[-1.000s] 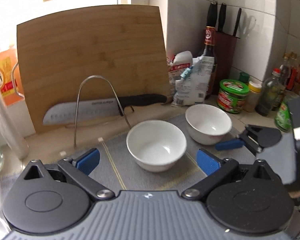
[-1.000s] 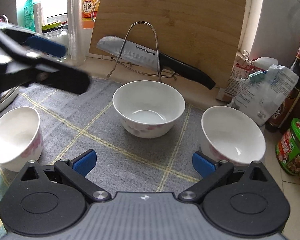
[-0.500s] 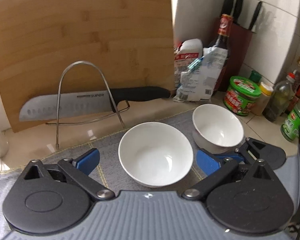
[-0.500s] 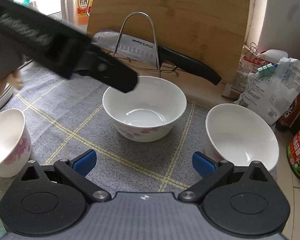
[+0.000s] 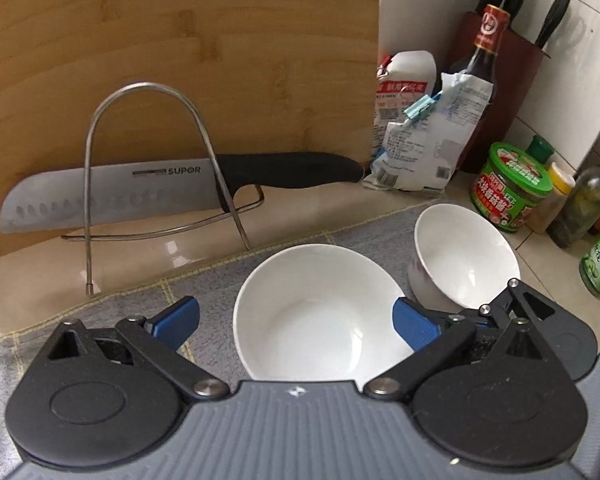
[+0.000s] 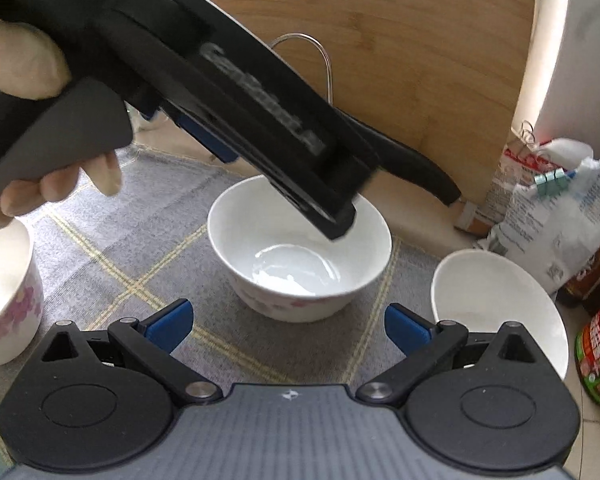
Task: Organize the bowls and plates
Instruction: 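Close the left gripper on the rim of the white bowl, then lift the bowl with the left gripper and carry it over the placed bowl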
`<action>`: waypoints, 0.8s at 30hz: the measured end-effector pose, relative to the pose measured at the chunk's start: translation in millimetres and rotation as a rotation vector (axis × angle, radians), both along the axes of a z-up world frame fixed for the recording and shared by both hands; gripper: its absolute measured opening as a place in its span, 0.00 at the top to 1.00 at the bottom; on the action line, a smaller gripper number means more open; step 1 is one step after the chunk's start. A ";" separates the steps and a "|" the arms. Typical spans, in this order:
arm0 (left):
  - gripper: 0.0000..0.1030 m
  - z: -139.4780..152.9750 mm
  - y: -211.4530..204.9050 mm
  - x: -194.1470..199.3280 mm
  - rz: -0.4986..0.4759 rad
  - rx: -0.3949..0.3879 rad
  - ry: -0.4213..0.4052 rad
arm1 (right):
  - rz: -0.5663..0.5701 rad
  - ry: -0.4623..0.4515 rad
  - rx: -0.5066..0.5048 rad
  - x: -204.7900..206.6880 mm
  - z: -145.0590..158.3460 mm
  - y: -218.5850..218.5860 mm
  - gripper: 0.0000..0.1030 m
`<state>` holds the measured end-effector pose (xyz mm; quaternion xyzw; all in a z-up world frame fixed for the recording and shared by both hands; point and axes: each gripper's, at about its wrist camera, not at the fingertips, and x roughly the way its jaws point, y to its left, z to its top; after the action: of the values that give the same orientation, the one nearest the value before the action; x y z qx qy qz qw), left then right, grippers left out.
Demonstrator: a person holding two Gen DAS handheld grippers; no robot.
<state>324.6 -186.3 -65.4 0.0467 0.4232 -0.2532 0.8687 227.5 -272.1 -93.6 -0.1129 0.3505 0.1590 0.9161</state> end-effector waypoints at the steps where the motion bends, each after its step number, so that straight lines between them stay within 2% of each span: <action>1: 0.04 -1.5 0.7 2.1 0.000 -0.008 0.007 | 0.007 -0.004 0.001 0.9 0.3 0.5 0.00; 5: 0.06 -6.2 1.5 8.4 0.006 -0.024 0.030 | 0.019 -0.007 0.011 5.1 0.6 1.6 0.01; 7: 0.11 -7.5 0.9 10.7 0.004 -0.029 0.037 | 0.020 -0.016 0.014 6.9 1.0 1.5 0.02; 15: 0.19 -12.6 -4.5 16.7 -0.015 -0.042 0.065 | 0.027 -0.018 0.024 15.2 0.5 -0.4 0.07; 24: 0.21 -14.1 -7.3 18.7 -0.024 -0.043 0.069 | 0.020 -0.028 0.039 21.6 2.9 -4.6 0.09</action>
<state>343.3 -193.6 -79.5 0.0245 0.4466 -0.2741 0.8514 249.1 -276.7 -90.7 -0.1009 0.3331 0.1732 0.9213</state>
